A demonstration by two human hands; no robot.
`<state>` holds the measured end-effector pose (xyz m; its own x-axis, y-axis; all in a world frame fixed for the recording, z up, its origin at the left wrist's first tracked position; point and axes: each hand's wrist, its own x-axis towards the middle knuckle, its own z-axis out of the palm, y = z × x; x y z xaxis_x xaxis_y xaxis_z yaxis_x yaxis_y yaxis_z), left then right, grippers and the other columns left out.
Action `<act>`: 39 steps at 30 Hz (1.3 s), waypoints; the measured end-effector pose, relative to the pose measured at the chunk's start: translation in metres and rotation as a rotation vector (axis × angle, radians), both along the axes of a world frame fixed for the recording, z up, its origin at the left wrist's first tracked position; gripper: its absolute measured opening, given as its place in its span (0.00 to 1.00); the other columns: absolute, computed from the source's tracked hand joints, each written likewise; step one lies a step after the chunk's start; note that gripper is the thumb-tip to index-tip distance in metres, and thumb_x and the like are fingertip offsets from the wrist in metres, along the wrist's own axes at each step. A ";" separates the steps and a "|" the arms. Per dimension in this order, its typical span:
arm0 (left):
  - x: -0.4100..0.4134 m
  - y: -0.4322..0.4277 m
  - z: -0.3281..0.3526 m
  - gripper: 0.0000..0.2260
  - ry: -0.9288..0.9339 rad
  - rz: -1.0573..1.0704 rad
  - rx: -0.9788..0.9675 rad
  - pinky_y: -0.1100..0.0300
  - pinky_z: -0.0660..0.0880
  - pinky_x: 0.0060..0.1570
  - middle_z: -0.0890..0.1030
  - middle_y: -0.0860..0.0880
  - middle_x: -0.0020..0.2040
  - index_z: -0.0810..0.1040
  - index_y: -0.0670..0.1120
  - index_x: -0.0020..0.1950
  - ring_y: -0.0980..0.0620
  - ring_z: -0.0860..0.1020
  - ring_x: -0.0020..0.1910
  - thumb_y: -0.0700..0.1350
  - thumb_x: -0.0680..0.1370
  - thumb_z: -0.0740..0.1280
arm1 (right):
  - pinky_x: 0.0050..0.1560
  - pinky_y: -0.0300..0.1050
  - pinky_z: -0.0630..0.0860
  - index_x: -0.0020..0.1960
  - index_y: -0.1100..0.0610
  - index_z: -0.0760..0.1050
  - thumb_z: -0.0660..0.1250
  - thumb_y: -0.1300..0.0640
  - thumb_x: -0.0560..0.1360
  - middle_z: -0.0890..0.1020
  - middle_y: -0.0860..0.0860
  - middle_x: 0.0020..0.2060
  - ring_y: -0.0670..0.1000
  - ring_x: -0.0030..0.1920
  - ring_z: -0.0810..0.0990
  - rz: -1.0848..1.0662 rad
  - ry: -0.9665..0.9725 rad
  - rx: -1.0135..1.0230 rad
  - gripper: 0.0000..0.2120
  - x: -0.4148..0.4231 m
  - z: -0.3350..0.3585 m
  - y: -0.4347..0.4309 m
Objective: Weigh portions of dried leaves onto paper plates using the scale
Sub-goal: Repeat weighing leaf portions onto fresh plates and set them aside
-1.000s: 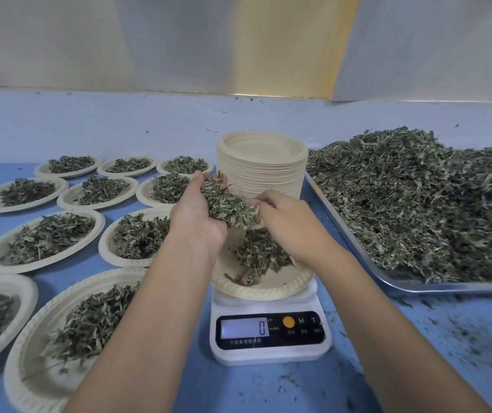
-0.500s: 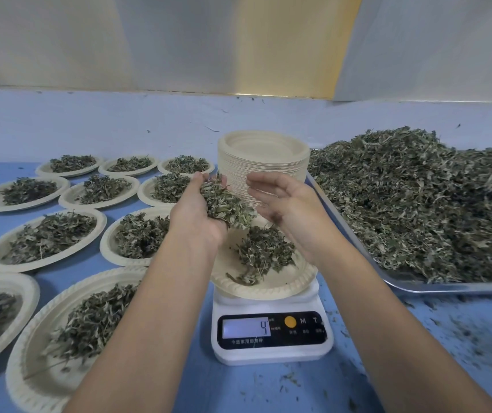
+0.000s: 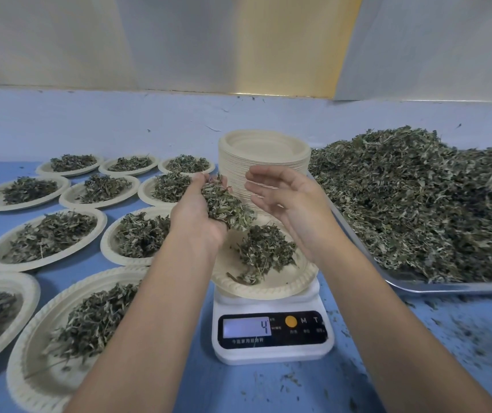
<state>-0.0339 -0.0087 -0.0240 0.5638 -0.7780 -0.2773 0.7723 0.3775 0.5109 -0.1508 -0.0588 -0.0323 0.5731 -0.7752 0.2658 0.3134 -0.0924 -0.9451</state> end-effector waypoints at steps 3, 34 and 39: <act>0.002 -0.003 -0.005 0.12 -0.010 0.027 0.017 0.61 0.73 0.18 0.78 0.45 0.25 0.72 0.43 0.40 0.51 0.77 0.20 0.45 0.82 0.60 | 0.54 0.41 0.79 0.50 0.53 0.80 0.65 0.64 0.76 0.83 0.49 0.50 0.48 0.55 0.81 -0.013 0.097 -0.070 0.09 0.001 0.001 0.001; 0.004 -0.005 -0.012 0.11 -0.091 0.197 0.071 0.67 0.70 0.22 0.74 0.48 0.26 0.72 0.42 0.39 0.54 0.72 0.19 0.42 0.82 0.60 | 0.25 0.38 0.66 0.42 0.47 0.82 0.70 0.59 0.73 0.76 0.37 0.25 0.44 0.23 0.68 -0.326 0.388 -0.435 0.07 -0.001 -0.004 -0.003; 0.009 -0.006 -0.009 0.12 -0.087 0.181 0.045 0.67 0.70 0.22 0.73 0.48 0.24 0.71 0.42 0.39 0.53 0.71 0.19 0.43 0.82 0.59 | 0.34 0.29 0.69 0.45 0.48 0.82 0.70 0.59 0.73 0.79 0.37 0.35 0.36 0.34 0.76 -0.348 0.447 -0.572 0.07 0.001 -0.008 0.000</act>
